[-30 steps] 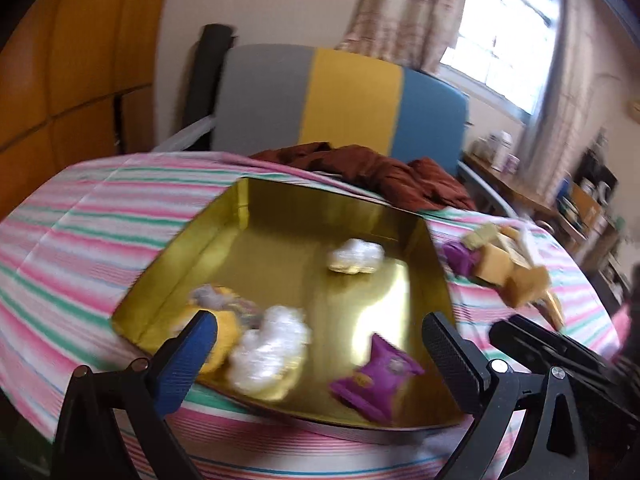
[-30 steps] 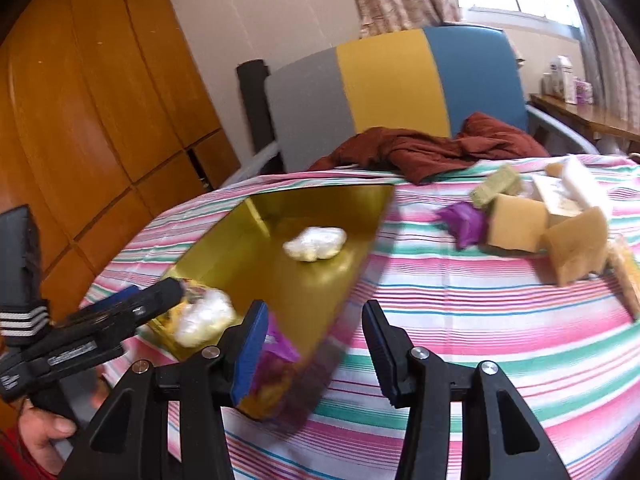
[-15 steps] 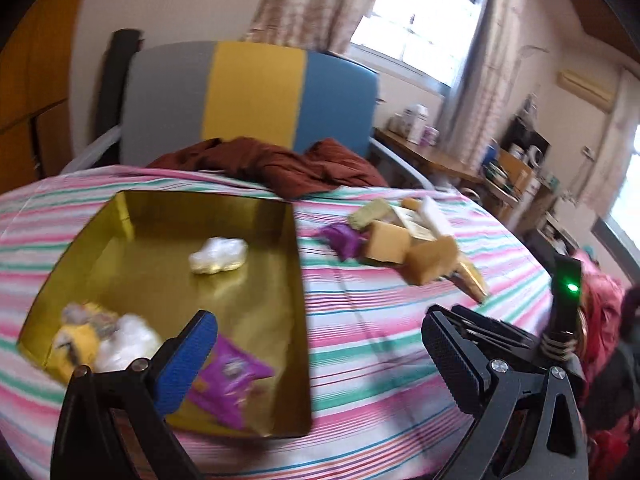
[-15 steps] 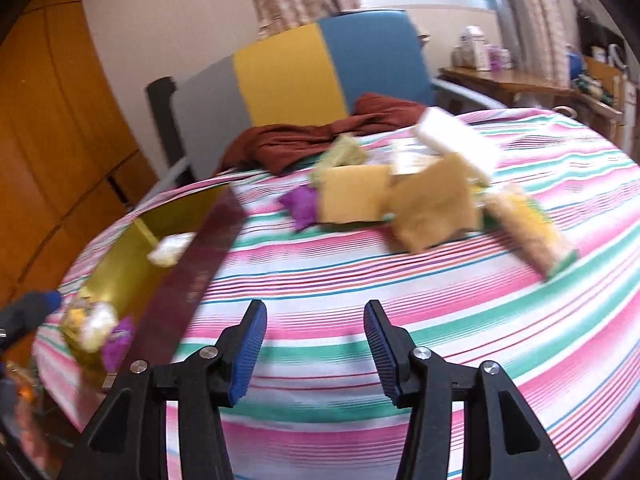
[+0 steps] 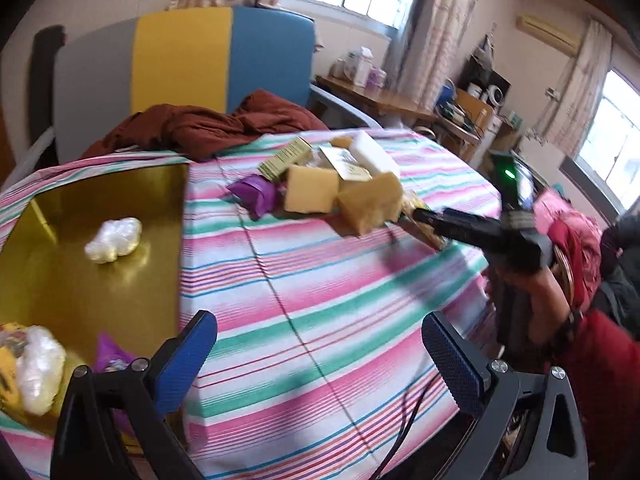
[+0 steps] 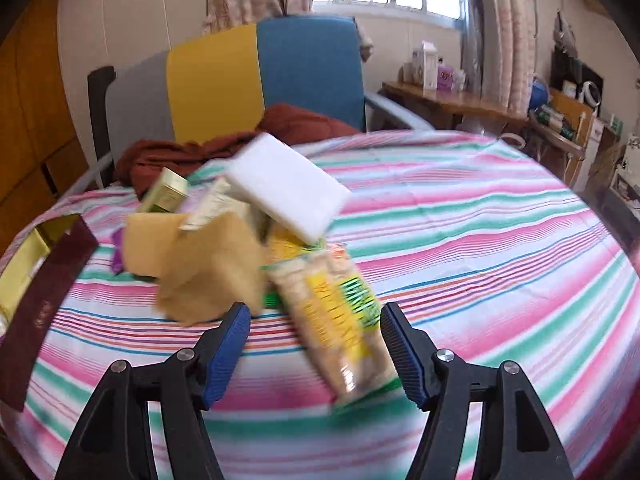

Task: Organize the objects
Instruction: 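Return to the pile and grasp the WEIDAN snack bag with the right tool, then grasp the yellow sponge with the left tool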

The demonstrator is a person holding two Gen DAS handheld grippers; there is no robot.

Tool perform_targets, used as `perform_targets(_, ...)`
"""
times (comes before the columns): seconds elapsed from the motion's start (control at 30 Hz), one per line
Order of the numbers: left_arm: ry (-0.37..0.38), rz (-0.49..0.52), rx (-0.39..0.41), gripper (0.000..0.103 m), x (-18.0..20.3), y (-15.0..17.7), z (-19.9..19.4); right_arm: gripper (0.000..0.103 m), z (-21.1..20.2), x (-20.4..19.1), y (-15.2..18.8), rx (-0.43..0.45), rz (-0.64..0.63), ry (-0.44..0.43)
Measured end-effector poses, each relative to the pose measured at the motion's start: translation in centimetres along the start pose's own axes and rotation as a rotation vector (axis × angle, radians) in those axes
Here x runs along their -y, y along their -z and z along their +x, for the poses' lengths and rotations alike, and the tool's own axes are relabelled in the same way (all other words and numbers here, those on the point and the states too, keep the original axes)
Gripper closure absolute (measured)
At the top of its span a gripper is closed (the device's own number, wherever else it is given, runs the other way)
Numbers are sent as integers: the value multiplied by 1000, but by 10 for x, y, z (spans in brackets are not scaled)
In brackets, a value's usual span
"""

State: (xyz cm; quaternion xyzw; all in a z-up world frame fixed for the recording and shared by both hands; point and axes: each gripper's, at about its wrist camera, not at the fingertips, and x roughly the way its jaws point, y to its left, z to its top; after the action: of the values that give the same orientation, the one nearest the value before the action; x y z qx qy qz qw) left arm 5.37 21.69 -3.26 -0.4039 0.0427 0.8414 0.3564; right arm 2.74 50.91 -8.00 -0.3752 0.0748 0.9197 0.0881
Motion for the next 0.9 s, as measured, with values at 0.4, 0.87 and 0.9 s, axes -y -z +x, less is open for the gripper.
perform_targets(0.4, -27, 98, -36, 0, 29, -34, 52, 45, 26, 25, 2, -53, 58, -91)
perform_targets(0.87, -274, 473, 52, 0, 93, -102, 169, 52, 28, 34, 6, -11, 96, -55)
perform_targets(0.9, -268, 476, 45, 0, 92, -104, 175, 52, 28, 34, 7, -9, 99, -56)
